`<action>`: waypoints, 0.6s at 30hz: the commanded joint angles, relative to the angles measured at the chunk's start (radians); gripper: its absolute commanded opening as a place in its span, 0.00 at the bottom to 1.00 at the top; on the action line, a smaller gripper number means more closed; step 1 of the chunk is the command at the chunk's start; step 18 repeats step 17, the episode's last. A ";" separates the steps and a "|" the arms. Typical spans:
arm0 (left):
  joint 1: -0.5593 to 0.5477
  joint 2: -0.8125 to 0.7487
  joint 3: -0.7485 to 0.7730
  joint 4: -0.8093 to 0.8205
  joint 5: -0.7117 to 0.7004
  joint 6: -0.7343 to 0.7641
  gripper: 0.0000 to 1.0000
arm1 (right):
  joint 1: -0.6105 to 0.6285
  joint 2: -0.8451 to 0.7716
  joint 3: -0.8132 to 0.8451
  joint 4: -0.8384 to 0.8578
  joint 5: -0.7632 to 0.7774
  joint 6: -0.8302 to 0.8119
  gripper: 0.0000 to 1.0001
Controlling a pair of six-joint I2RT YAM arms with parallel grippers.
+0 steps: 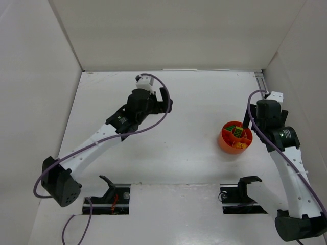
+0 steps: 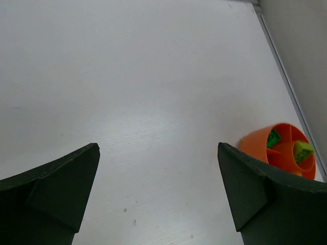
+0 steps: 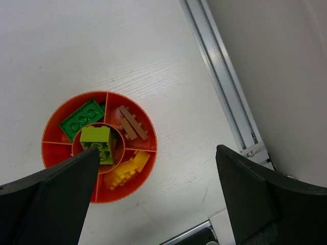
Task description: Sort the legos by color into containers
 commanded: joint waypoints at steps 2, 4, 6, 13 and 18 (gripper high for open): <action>0.117 -0.104 -0.038 -0.099 -0.096 -0.096 0.99 | -0.006 -0.012 0.037 0.064 -0.020 -0.018 1.00; 0.168 -0.133 -0.064 -0.112 -0.082 -0.105 0.99 | -0.006 -0.002 0.037 0.075 -0.020 -0.018 1.00; 0.179 -0.148 -0.064 -0.121 -0.082 -0.105 0.99 | -0.006 -0.002 0.037 0.075 -0.020 -0.018 1.00; 0.190 -0.170 -0.075 -0.130 -0.102 -0.096 0.99 | -0.006 0.007 0.037 0.085 -0.020 -0.018 1.00; 0.190 -0.161 -0.075 -0.130 -0.102 -0.096 0.99 | -0.006 0.007 0.028 0.085 -0.008 -0.027 1.00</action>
